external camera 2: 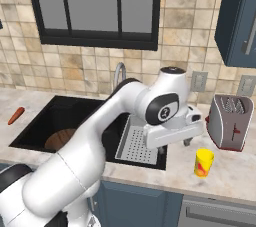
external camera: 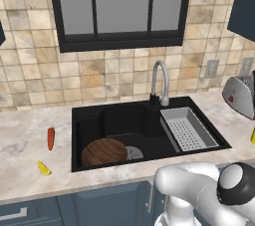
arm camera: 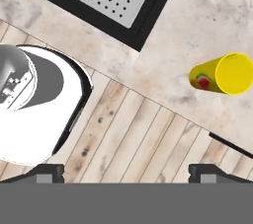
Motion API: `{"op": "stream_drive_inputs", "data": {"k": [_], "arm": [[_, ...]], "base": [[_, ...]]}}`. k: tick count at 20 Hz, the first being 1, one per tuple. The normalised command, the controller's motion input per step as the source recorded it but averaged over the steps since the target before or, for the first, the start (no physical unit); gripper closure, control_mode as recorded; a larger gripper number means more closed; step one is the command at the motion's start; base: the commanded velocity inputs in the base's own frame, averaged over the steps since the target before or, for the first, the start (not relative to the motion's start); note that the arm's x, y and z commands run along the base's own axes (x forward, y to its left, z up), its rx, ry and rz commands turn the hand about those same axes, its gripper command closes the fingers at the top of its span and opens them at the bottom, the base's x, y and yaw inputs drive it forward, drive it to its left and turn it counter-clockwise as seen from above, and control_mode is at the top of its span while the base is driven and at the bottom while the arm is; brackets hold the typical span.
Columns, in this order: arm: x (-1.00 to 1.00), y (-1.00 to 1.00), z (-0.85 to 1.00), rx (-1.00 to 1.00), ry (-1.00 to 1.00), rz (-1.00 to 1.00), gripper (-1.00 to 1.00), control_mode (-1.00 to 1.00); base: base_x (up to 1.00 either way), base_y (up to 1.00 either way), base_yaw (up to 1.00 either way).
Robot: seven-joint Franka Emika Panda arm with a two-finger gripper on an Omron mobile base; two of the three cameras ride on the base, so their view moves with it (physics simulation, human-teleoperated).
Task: Remove the carrot and lemon wedge from the sink. Then move the bowl and cup from the counter to the sink for washing.
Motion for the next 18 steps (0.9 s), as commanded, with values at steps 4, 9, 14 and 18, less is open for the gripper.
{"op": "stream_drive_inputs", "data": {"k": [4,9,14,18], "arm": [[0.04,-0.11,-0.07,0.07,0.14,0.11,-1.0,-1.0],[0.02,-0.13,-0.06,0.12,0.11,0.09,-1.0,-1.0],[0.0,-0.1,-0.04,0.2,0.04,0.08,-1.0,-1.0],[0.0,-0.07,-0.02,0.16,0.0,0.08,-1.0,-1.0]], "base": [[0.0,0.0,0.0],[0.0,0.0,0.0],[0.0,0.0,0.0],[0.0,0.0,0.0]]}}
